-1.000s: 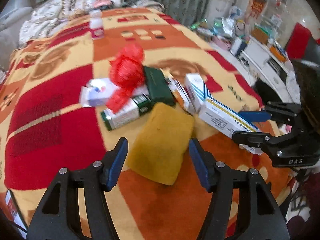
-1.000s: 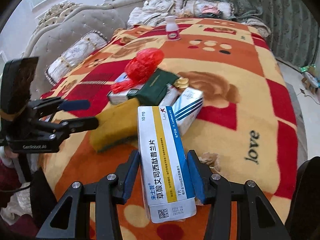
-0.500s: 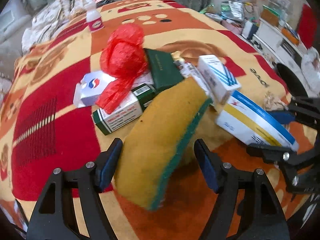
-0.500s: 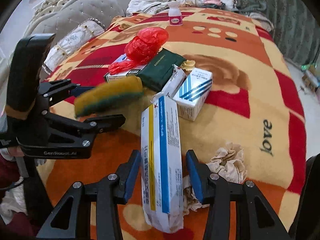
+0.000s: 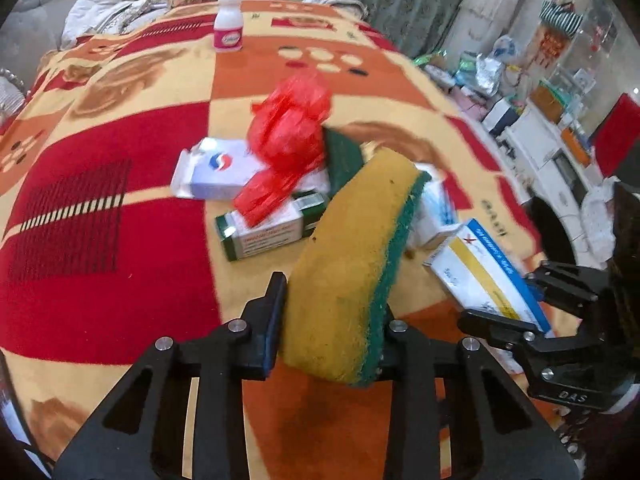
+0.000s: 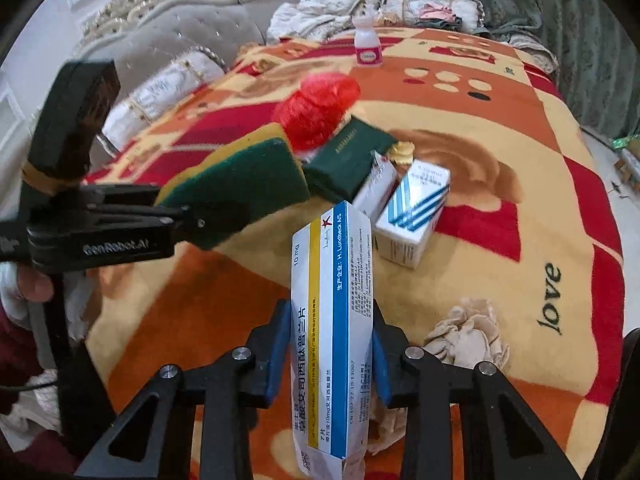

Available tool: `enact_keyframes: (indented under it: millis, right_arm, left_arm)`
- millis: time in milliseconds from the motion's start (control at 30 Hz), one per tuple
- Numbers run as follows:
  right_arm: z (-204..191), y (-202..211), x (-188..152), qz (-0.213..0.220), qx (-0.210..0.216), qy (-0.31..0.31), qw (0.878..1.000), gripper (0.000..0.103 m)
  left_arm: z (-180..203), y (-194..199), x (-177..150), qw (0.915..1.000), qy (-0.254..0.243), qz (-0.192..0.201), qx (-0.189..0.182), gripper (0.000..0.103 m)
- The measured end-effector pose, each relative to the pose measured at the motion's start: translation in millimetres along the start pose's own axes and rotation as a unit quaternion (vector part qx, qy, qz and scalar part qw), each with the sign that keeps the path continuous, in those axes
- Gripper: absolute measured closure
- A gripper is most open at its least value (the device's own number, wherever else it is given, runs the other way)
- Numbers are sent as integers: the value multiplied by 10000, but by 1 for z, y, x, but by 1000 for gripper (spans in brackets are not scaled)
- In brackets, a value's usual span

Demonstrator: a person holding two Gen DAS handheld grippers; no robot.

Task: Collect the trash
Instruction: 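Carry the sponge and medicine box over the black bin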

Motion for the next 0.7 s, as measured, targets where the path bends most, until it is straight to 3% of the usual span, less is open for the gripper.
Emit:
enact_keyframes:
  millis: [300,700]
  right_arm:
    - [12,51,15,571,217,-354,9975,69]
    - [103,130,18,1358,-101,-1271,9825,69]
  left_arm:
    - [56,17,27,9987,-184,233,-409,74]
    - [156,-4,70,9931,-569,202,-1010,74]
Point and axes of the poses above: each gripper's, at about its wrist camera, not at the fingertips, and y roughly against the way its jaws point, z to its right, x to its top, the point moved 6 cm from there along -y, roughly the way its jaws point, and after that the axes turned 11 degrees about -y, right-handed, at the moved point
